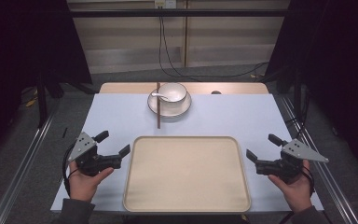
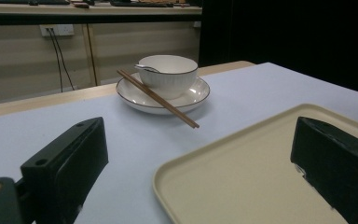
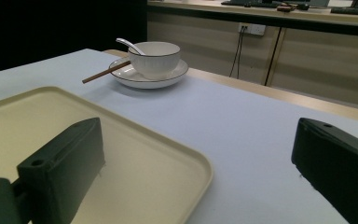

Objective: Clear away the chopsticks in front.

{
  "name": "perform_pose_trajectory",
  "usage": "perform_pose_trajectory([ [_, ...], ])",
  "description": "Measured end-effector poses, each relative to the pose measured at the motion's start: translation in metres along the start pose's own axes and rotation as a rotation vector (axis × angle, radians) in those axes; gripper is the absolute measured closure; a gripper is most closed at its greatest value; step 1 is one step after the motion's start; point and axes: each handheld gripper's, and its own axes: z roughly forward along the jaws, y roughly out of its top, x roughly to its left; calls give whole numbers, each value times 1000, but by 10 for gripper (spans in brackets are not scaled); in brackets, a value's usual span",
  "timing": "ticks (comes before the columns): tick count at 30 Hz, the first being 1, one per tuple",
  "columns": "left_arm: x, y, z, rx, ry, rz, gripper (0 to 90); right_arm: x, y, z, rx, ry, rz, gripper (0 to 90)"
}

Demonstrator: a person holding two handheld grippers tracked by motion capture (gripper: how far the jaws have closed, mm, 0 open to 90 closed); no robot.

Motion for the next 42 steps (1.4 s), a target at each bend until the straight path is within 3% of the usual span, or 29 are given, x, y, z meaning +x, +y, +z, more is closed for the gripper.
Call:
perform_pose_trajectory([
  [2, 2, 3, 6, -11, -4, -11, 37, 0, 0, -2, 0, 2, 0, 19],
  [7, 3, 13, 26, 17, 10, 20, 40, -3, 0, -5, -11, 20, 0, 17],
  [10, 5, 17, 37, 18, 14, 7, 45, -4, 0, -5, -11, 17, -3, 17],
  [16, 10, 31, 80, 34, 13, -26, 46, -6, 0, -4, -21, 25, 1, 19],
  [23, 20, 36, 132, 136, 60, -35, 95, -3, 1, -3, -26, 33, -22, 24],
  [24, 20, 36, 132, 136, 60, -35, 108, -3, 1, -3, -26, 33, -22, 24],
  [25, 26, 34, 146, 169, 82, -52, 117, -2, 1, -3, -27, 35, -23, 24],
  [26, 26, 34, 146, 169, 82, -52, 131, -2, 1, -3, -29, 37, -22, 24],
  [28, 31, 31, 168, 212, 106, -84, 156, -2, 1, -4, -32, 42, -21, 24],
  [30, 34, 30, 174, 221, 122, -87, 211, -2, 1, -4, -28, 43, -19, 24],
  [32, 38, 27, 192, 266, 146, -88, 271, -3, 1, -4, -25, 46, -24, 24],
  [36, 44, 24, 207, 296, 170, -118, 354, -3, 1, -4, -27, 50, -33, 25],
  [37, 47, 22, 215, 329, 189, -133, 384, -3, 1, -5, -26, 55, -34, 25],
  [40, 50, 20, 224, 348, 220, -154, 425, -3, 1, -5, -32, 56, -27, 27],
  [42, 51, 20, 227, 347, 209, -156, 447, -3, 1, -5, -31, 63, -18, 27],
])
